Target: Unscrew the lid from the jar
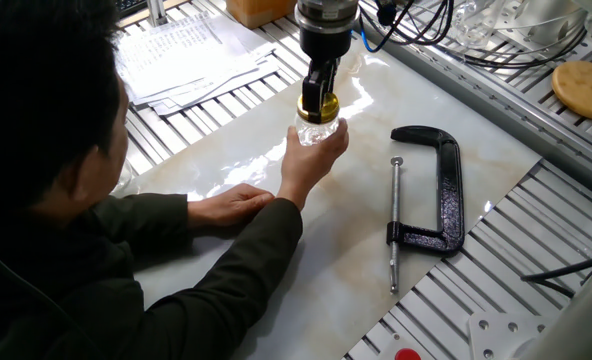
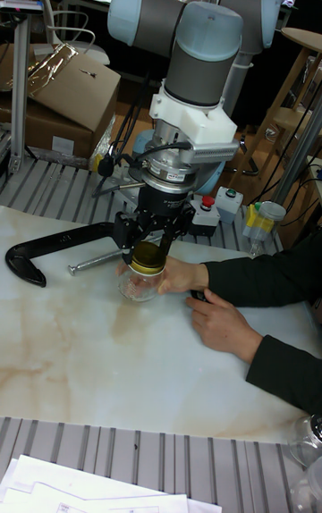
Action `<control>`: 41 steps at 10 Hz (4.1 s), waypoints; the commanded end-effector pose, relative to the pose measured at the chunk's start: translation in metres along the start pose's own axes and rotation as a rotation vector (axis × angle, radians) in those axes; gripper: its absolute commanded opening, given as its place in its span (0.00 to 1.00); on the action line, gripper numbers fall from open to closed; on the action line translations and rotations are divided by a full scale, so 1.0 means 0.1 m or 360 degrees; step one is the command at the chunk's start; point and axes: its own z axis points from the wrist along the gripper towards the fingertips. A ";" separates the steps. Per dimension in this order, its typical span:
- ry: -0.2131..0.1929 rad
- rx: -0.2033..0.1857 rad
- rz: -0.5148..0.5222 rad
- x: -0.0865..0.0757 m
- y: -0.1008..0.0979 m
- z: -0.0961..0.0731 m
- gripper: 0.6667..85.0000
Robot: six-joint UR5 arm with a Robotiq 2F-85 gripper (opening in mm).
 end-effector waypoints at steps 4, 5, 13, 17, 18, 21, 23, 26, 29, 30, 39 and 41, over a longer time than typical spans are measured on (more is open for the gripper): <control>-0.0005 -0.0010 -0.0191 0.00 0.01 0.01 0.00; -0.0005 -0.0010 -0.0228 0.00 0.00 0.01 0.00; 0.0017 0.0013 -0.0510 0.02 -0.04 0.04 0.00; 0.0015 0.0023 -0.0639 0.01 -0.05 0.04 0.00; 0.0010 0.0028 -0.0674 0.00 -0.06 0.04 0.00; 0.0000 0.0047 -0.0762 -0.03 -0.08 0.05 0.00; -0.0009 0.0069 -0.0825 -0.04 -0.11 0.06 0.00; -0.0010 0.0073 -0.0903 -0.04 -0.12 0.06 0.00; 0.0000 0.0097 -0.1055 -0.04 -0.15 0.07 0.00; 0.0002 0.0104 -0.1099 -0.04 -0.16 0.07 0.00; -0.0018 0.0120 -0.1463 -0.09 -0.14 0.12 0.00; -0.0030 0.0119 -0.1506 -0.09 -0.13 0.14 0.00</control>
